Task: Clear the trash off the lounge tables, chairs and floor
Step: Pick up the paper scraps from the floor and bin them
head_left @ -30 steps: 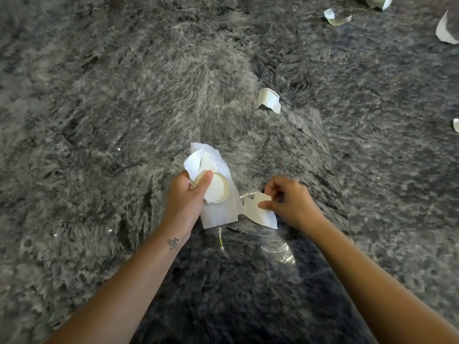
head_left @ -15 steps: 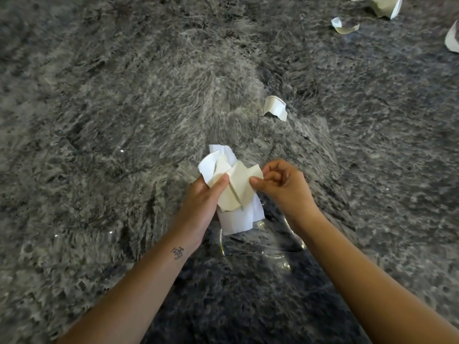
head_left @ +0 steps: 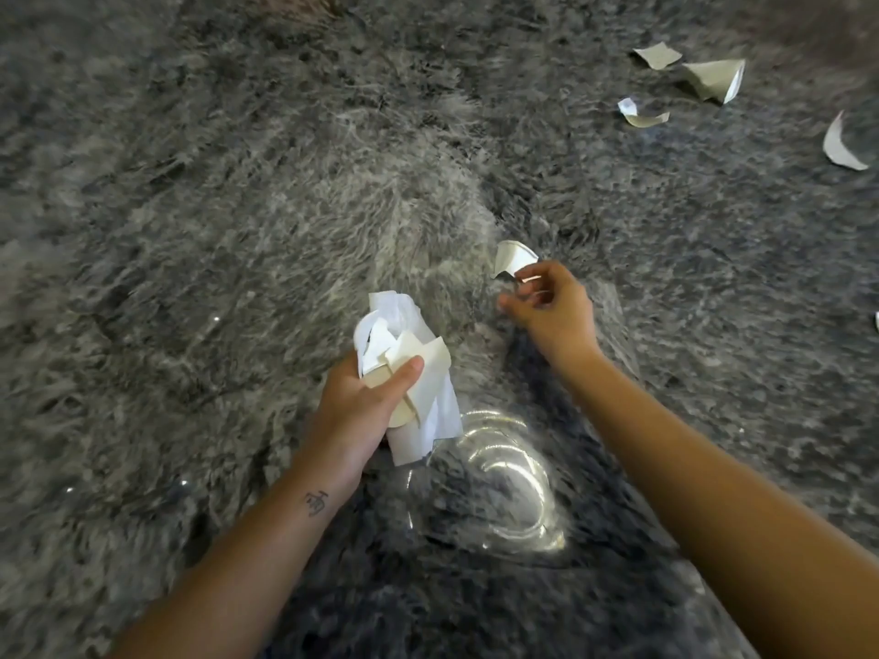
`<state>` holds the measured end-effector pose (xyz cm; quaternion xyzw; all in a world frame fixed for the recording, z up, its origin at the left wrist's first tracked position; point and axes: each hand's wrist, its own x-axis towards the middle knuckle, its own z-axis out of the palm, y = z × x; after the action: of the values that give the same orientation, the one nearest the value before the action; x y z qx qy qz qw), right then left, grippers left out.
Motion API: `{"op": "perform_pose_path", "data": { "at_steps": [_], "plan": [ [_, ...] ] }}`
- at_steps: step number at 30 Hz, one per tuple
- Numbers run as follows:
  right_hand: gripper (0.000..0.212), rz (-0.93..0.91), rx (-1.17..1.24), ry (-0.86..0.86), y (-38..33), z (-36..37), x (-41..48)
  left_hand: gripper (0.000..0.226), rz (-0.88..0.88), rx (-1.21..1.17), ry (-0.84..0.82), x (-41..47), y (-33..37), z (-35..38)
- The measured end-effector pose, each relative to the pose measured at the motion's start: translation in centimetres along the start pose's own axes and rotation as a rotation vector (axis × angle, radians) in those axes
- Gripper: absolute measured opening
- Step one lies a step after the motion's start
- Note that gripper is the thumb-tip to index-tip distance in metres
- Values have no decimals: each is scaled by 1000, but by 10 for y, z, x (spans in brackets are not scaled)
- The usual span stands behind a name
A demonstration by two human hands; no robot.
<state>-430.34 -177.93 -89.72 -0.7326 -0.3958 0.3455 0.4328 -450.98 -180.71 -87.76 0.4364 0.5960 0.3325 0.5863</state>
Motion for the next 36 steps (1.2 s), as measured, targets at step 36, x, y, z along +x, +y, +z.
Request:
{"op": "perform_pose_path", "data": {
  "at_steps": [36],
  "plan": [
    [26,118,192,5,-9,6,-53,17,86,-80,-212,20,16,63]
  ]
}}
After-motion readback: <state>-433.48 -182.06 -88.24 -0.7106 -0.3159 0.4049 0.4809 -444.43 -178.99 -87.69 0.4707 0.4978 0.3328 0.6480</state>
